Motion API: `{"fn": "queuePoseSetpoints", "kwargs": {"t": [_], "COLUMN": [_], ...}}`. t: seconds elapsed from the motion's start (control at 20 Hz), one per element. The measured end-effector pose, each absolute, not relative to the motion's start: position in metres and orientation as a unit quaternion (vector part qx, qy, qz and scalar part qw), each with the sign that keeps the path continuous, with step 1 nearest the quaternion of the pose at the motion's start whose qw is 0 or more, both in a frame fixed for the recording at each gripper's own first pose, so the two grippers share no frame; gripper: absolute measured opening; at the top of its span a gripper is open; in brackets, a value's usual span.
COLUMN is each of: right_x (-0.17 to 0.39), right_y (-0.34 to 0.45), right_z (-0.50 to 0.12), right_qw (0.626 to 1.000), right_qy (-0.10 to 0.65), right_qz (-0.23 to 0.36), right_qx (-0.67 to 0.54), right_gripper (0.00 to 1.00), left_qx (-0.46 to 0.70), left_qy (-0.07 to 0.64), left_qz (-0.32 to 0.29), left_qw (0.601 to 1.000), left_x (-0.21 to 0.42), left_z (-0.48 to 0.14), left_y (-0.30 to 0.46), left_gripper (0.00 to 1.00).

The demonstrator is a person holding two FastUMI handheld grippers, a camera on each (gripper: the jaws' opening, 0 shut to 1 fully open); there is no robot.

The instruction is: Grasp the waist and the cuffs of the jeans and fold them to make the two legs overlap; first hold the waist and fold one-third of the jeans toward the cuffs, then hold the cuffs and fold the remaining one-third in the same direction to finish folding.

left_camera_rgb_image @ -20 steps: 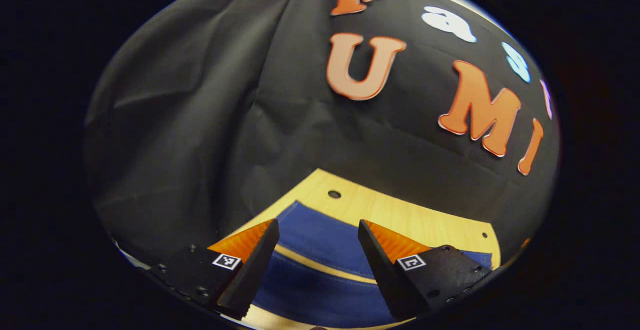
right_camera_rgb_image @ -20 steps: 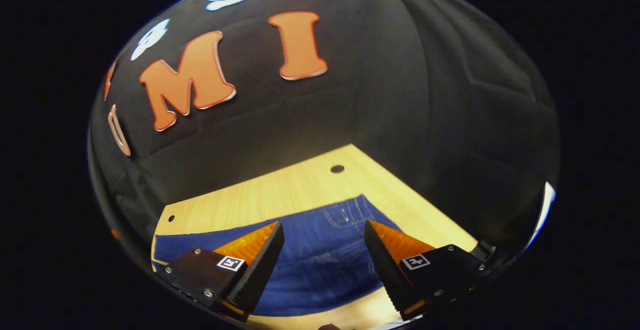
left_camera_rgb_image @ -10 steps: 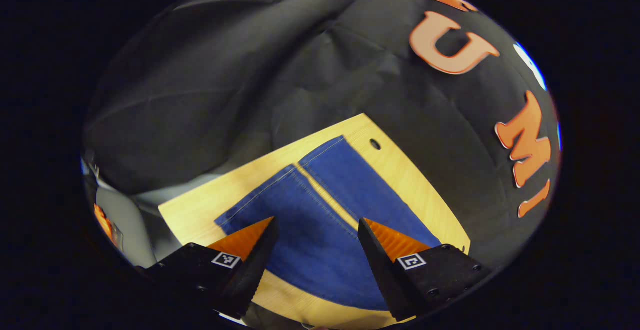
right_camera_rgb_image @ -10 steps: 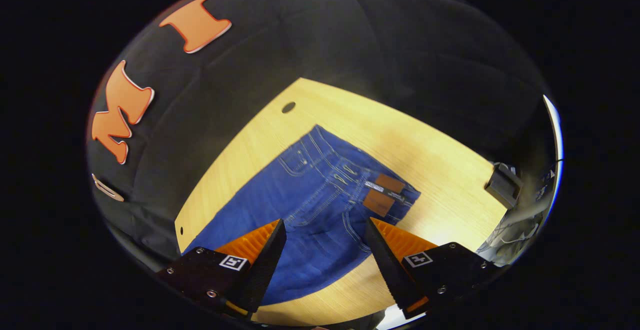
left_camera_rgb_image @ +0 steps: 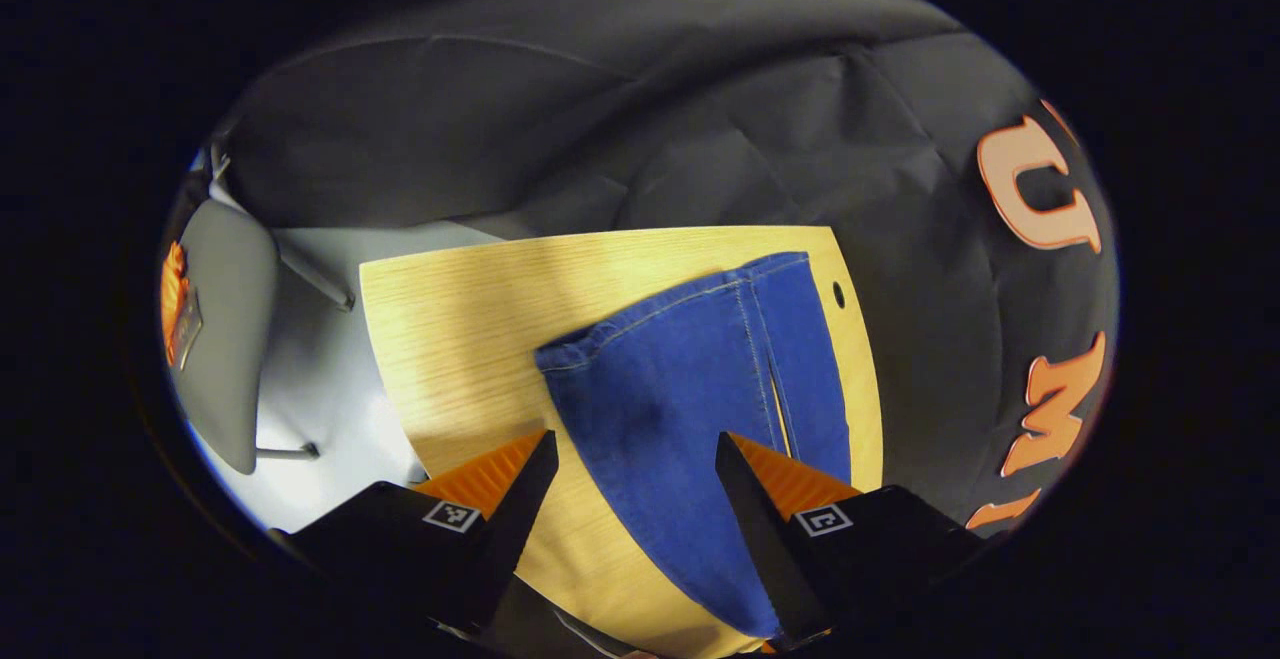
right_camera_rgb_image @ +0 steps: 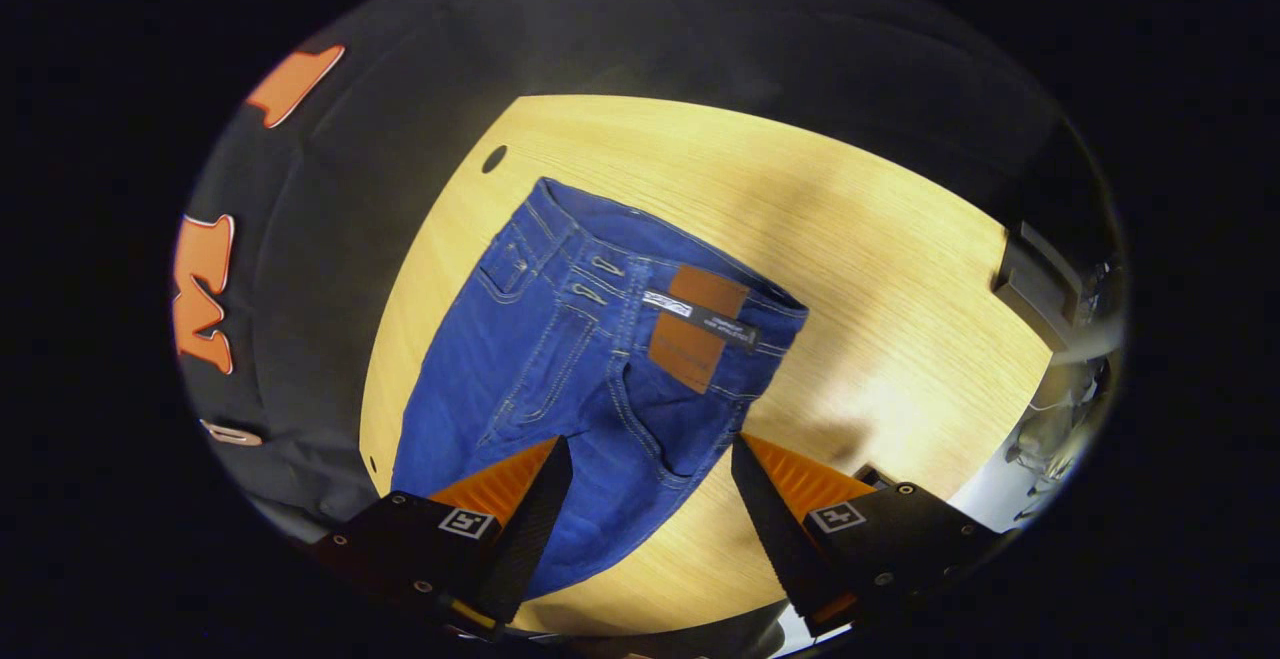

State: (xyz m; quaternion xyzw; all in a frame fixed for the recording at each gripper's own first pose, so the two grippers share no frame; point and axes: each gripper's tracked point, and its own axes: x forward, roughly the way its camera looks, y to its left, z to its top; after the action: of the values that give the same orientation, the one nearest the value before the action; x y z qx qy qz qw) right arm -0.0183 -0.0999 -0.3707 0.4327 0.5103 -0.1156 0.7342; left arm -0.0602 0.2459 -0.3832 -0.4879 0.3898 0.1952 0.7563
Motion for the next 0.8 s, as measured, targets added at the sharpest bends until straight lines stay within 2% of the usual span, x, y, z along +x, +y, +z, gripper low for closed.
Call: {"fn": "queuePoseSetpoints", "kwargs": {"t": [0.4,0.45,0.6,0.65,0.75,0.8], "right_x": [-0.005,-0.001,0.006,0.008,0.01,0.01], "right_y": [-0.102,-0.102,-0.101,-0.1,-0.101,-0.102], "right_z": [-0.384,-0.385,-0.384,-0.384,-0.385,-0.387], "right_qw": [0.726,0.725,0.723,0.724,0.727,0.728], "right_qy": [0.496,0.495,0.488,0.488,0.485,0.484], "right_qz": [-0.119,-0.118,-0.115,-0.112,-0.113,-0.119], "right_qx": [0.461,0.465,0.475,0.474,0.472,0.471], "right_gripper": [0.98,0.98,0.96,0.96,0.95,0.88], "left_qx": [-0.536,-0.548,-0.571,-0.573,-0.566,-0.558], "left_qy": [0.337,0.329,0.313,0.311,0.323,0.333], "left_qz": [0.134,0.128,0.118,0.119,0.119,0.12], "left_qw": [0.762,0.758,0.75,0.749,0.749,0.75], "left_x": [-0.013,-0.007,0.006,0.009,0.015,0.018], "left_z": [-0.389,-0.389,-0.395,-0.396,-0.402,-0.407], "left_y": [0.237,0.236,0.232,0.231,0.229,0.226], "left_gripper": [0.92,0.84,0.75,0.66,0.55,0.48]}}
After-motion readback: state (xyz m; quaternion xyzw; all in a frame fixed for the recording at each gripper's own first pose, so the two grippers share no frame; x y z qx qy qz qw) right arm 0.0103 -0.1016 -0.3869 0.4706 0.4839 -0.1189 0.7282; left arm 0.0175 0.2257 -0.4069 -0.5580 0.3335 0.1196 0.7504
